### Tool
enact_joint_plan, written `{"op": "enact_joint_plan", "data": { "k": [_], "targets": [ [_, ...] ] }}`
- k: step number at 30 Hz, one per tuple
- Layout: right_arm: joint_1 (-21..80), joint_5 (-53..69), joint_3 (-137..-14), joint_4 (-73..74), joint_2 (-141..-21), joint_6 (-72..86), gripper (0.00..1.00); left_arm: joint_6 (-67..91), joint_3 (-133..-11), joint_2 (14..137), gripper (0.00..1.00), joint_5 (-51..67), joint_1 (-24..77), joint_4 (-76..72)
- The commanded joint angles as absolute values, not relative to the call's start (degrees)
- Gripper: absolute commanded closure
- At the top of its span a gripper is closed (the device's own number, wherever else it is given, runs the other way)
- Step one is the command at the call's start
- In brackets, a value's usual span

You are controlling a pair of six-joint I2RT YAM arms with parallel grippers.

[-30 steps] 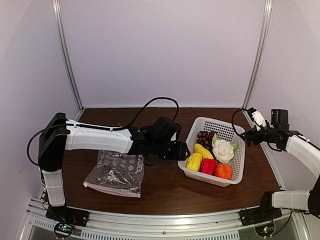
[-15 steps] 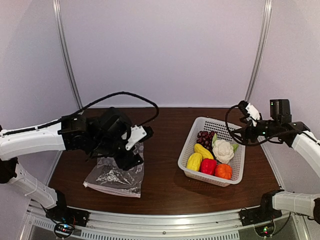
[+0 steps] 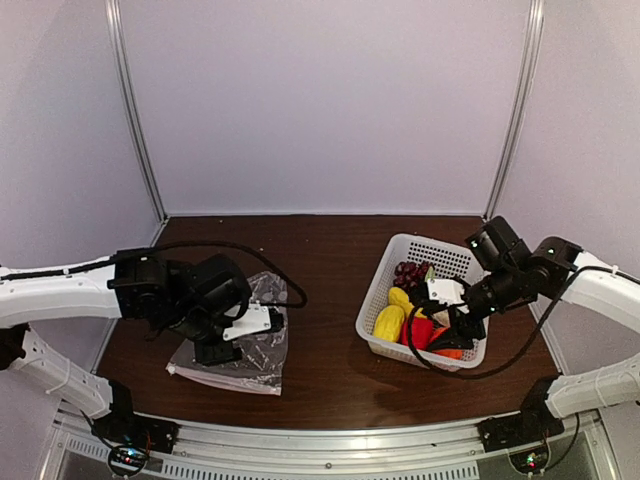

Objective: Place the food in the zip-top bag and seal the zipper
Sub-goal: Adjust the bin at the center of the board.

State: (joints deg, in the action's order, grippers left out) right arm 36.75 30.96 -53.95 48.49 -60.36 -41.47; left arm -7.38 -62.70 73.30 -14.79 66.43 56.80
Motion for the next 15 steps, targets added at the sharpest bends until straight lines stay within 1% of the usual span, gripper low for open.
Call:
{"op": "enact_joint_plan", "data": {
  "k": [1, 5, 8, 13, 15],
  "targets": [
    [42.27, 24.46, -52.31, 51.57, -65.07, -41.88, 0.28, -13.06, -56.73, 74.61, 0.42, -18.05, 66.7, 59.34],
    [44.14, 22.2, -51.42, 48.77, -68.19, -39.27, 0.36, -12.72, -54.84, 73.27, 0.43, -17.36, 66.7, 57.84],
    [45.4, 20.89, -50.35, 48.35, -69.26, -39.73, 0.45, -12.39, -53.35, 72.2, 0.42, -16.45, 66.7, 56.54],
    [47.19, 17.19, -47.82, 51.08, -67.98, -41.25, 0.69, -12.63, -51.1, 72.34, 0.4, -17.55, 66.71, 55.96],
    [47.15, 15.89, -47.12, 52.98, -66.98, -41.95, 0.75, -12.92, -51.21, 72.18, 0.4, -17.67, 66.69, 55.59]
  ]
}}
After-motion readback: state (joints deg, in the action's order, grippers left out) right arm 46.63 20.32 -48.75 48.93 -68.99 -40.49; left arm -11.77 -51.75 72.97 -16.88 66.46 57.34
